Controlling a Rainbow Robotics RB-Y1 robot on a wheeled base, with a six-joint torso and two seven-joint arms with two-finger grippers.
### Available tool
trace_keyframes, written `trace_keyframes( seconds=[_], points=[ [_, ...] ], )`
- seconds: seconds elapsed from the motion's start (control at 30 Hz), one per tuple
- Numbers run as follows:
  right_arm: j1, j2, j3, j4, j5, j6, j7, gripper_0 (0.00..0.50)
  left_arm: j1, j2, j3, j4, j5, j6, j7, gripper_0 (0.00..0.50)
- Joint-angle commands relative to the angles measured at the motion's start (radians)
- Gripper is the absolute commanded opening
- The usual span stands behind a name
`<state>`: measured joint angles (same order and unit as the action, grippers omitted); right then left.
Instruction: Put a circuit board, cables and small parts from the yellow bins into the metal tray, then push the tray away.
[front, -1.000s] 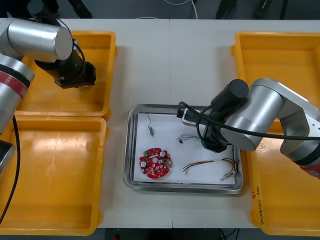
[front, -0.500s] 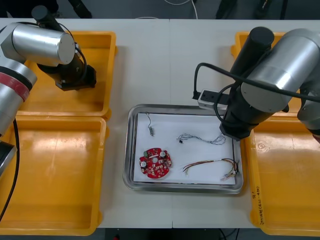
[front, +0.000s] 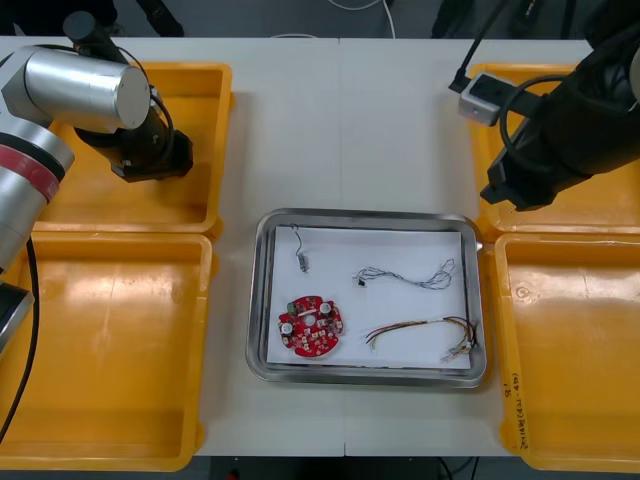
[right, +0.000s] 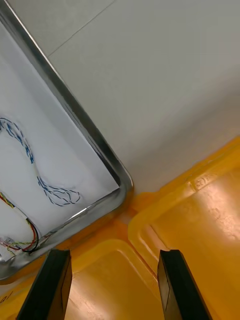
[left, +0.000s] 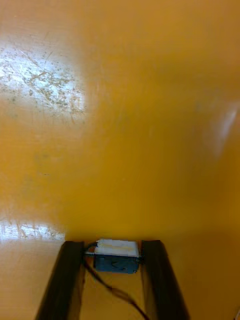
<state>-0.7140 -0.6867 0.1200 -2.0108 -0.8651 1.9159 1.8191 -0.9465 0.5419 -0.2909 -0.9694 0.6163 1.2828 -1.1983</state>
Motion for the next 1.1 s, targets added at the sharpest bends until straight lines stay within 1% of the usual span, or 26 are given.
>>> trace_keyframes(
  seconds=[0.03,0.1,0.2,0.33,0.4,0.47,0.6,0.83,0.93,1.1],
  points=[
    [-0.022,-0.094,-0.072,-0.034,-0.034,0.004,-0.101,0.500,-0.055,-0.013,-0.024,-0.005,0.007,-0.014,-0.112,0.000],
    [-0.004,-0.123,-0.098,-0.034,-0.055,0.004,-0.150,0.500,-0.055,-0.011,-0.028,-0.005,0.007,-0.020,-0.109,0.000],
    [0.027,-0.158,-0.138,-0.034,-0.065,0.004,-0.202,0.500,-0.055,-0.011,-0.028,-0.005,0.007,-0.020,-0.109,0.000],
    [0.082,-0.191,-0.206,-0.034,-0.068,0.004,-0.256,0.500,-0.055,-0.011,-0.028,-0.005,0.007,-0.020,-0.109,0.000],
    [0.126,-0.211,-0.260,-0.034,-0.065,0.004,-0.285,0.500,-0.055,-0.011,-0.028,-0.005,0.007,-0.020,-0.110,0.000],
    [0.160,-0.220,-0.304,-0.034,-0.065,0.004,-0.294,0.500,-0.055,-0.011,-0.028,-0.003,0.008,-0.020,-0.110,0.000],
    [0.234,-0.223,-0.399,-0.034,-0.046,0.004,-0.299,0.500,-0.055,-0.008,-0.017,-0.005,0.008,-0.019,-0.112,0.000],
    [0.344,-0.223,-0.534,-0.032,-0.046,0.004,-0.319,0.500,-0.057,-0.005,0.036,-0.006,0.007,-0.003,-0.129,0.000],
    [0.386,-0.223,-0.577,-0.034,-0.051,0.004,-0.340,0.500,-0.057,0.000,0.069,-0.035,-0.006,0.040,-0.138,0.000],
    [0.433,-0.221,-0.615,-0.034,-0.092,0.004,-0.489,0.500,-0.057,0.003,0.138,-0.111,-0.020,0.156,-0.144,0.000]
  ],
)
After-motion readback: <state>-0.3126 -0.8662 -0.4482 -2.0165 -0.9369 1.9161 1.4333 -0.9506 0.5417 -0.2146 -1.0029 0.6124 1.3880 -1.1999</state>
